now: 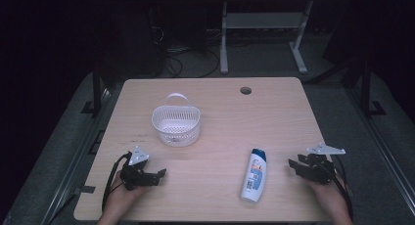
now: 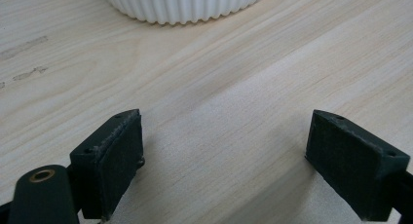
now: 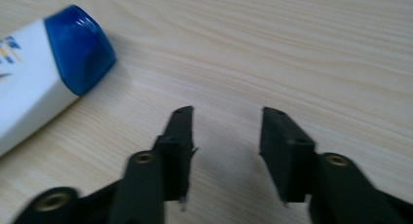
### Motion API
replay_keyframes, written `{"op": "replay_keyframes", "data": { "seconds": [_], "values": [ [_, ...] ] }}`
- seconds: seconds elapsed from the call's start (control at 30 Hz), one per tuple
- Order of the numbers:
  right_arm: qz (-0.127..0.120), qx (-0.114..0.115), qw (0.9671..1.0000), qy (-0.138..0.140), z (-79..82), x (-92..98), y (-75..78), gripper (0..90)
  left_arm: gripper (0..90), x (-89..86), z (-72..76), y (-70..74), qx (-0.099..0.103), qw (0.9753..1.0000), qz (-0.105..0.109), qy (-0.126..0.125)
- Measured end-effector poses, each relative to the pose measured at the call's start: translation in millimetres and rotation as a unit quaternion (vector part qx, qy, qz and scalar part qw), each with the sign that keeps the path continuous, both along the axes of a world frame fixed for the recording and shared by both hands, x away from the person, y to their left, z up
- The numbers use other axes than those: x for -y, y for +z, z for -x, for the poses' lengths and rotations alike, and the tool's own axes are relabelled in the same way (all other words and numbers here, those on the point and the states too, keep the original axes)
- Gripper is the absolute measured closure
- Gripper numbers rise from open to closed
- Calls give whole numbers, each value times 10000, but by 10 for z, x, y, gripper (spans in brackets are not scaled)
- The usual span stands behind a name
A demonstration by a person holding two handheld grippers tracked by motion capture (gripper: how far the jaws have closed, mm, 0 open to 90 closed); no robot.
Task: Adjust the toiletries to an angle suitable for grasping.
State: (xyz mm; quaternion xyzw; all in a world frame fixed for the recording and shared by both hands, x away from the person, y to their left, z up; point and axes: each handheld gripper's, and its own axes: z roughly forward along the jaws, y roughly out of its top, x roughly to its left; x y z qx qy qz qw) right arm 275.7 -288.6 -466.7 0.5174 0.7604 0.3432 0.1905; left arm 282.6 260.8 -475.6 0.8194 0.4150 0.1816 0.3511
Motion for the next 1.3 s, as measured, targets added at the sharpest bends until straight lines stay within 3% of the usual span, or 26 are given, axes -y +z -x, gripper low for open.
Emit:
{"op": "replay_keyframes", "data": {
  "seconds": [0.03,0.37,0.53,0.63,0.77,1.03,1.3],
  "values": [
    [0,0,10000,0,0,0,0,583,132,0,0,0,0,10000,-1,0],
    [-117,32,9997,221,8,-83,99,894,132,0,0,0,-1,10000,0,-1],
    [-194,-74,9992,355,-39,-132,207,896,132,0,0,1,-1,10000,5,0],
    [-101,-99,9987,481,-86,-198,317,896,132,1,1,1,-3,10000,5,3],
    [-105,-102,9986,501,-145,-211,347,896,132,1,1,1,-3,10000,4,3],
    [-364,-171,9982,452,-244,-222,351,895,132,1,0,0,1,10000,6,1],
    [-508,-31,9970,577,-293,-302,360,896,132,1,0,0,1,10000,5,1]
  ]
}}
